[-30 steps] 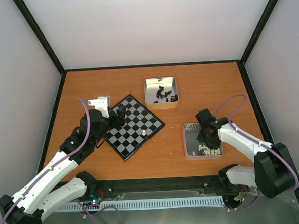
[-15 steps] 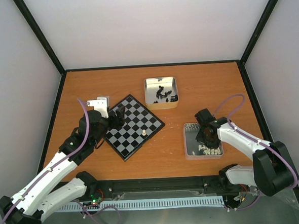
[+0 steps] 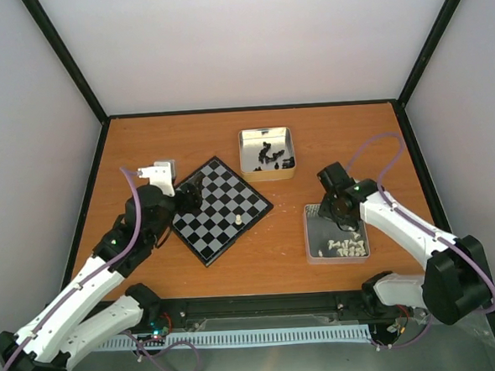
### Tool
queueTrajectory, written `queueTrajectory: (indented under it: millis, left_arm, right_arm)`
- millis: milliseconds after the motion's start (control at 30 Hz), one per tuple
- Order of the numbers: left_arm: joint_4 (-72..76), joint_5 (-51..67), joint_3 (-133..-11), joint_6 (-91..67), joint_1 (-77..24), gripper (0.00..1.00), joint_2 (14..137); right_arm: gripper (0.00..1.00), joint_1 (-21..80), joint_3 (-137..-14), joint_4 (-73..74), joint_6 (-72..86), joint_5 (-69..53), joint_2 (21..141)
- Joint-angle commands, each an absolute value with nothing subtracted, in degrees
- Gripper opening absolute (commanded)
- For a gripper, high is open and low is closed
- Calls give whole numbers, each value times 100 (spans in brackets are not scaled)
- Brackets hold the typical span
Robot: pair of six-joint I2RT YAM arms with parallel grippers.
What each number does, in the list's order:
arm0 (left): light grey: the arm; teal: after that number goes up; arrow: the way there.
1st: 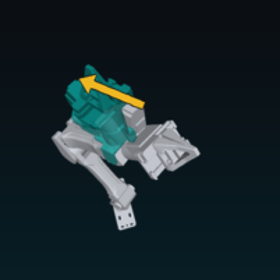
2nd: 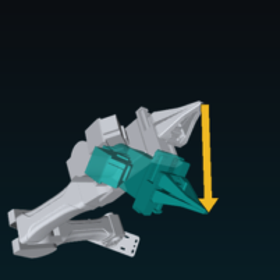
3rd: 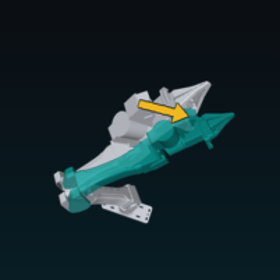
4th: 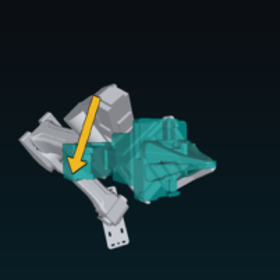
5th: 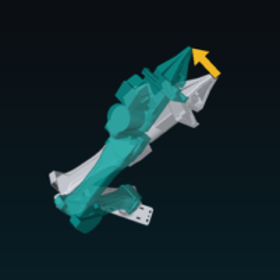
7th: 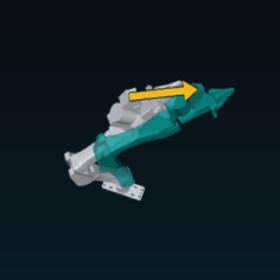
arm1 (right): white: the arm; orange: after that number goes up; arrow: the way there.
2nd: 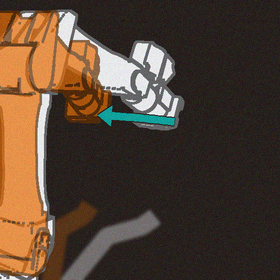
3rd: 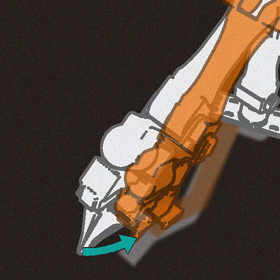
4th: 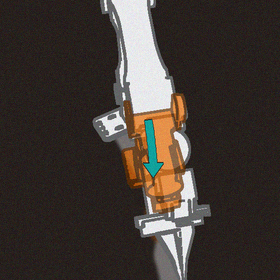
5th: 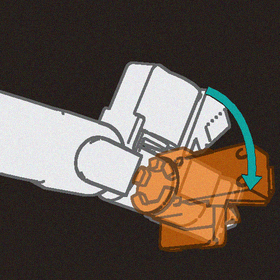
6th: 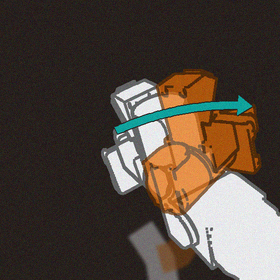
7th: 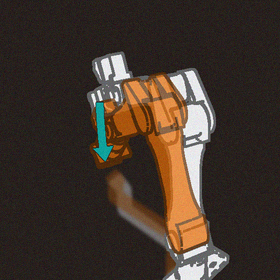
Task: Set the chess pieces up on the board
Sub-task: Pick up the chess piece from the storage box, then place the chess piece on the chessboard.
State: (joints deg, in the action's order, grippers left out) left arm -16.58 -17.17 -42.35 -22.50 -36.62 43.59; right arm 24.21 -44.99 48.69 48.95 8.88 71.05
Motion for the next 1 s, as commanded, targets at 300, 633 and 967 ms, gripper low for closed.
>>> queueTrajectory:
  millis: [300,633,967]
  left_arm:
    - [-2187,-2086,-4119,-2436,-3627,81,3510]
    - [-2202,-2145,-4131,-2470,-3630,81,3518]
    - [-2161,-2116,-4096,-2453,-3630,81,3487]
  right_arm:
    - [3,3724,-7782,4352,3954,960,9469]
    - [3,4038,-9121,4399,3609,397,11207]
    - [3,4299,-9494,4522,3578,171,11817]
